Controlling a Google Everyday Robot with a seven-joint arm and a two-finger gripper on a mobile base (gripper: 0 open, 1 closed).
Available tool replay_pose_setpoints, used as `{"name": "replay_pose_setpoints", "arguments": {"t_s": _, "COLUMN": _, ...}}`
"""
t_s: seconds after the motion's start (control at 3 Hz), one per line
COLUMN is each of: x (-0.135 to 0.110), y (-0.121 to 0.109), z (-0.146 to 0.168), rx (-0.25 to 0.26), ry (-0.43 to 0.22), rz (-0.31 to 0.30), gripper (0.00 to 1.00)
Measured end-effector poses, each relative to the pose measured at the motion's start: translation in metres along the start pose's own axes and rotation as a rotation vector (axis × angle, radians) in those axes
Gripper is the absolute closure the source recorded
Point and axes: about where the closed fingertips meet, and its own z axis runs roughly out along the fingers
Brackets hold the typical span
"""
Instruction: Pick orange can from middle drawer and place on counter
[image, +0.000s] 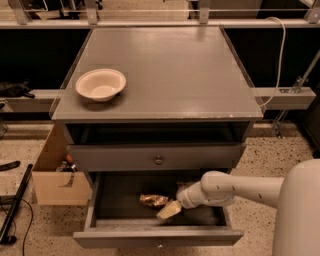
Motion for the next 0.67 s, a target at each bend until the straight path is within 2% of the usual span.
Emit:
{"name": "replay_pose_setpoints", "arguments": {"t_s": 0.33, "x": -0.002, "y": 0.0024, "z": 0.0171, "rx": -0.003, "ry": -0.014, "rz": -0.002, "gripper": 0.0}}
{"name": "replay_pose_setpoints", "arguments": {"t_s": 0.67, "x": -0.0017, "y": 0.0027, "z": 0.0183, "rx": -0.004, "ry": -0.015, "rz": -0.001, "gripper": 0.17}}
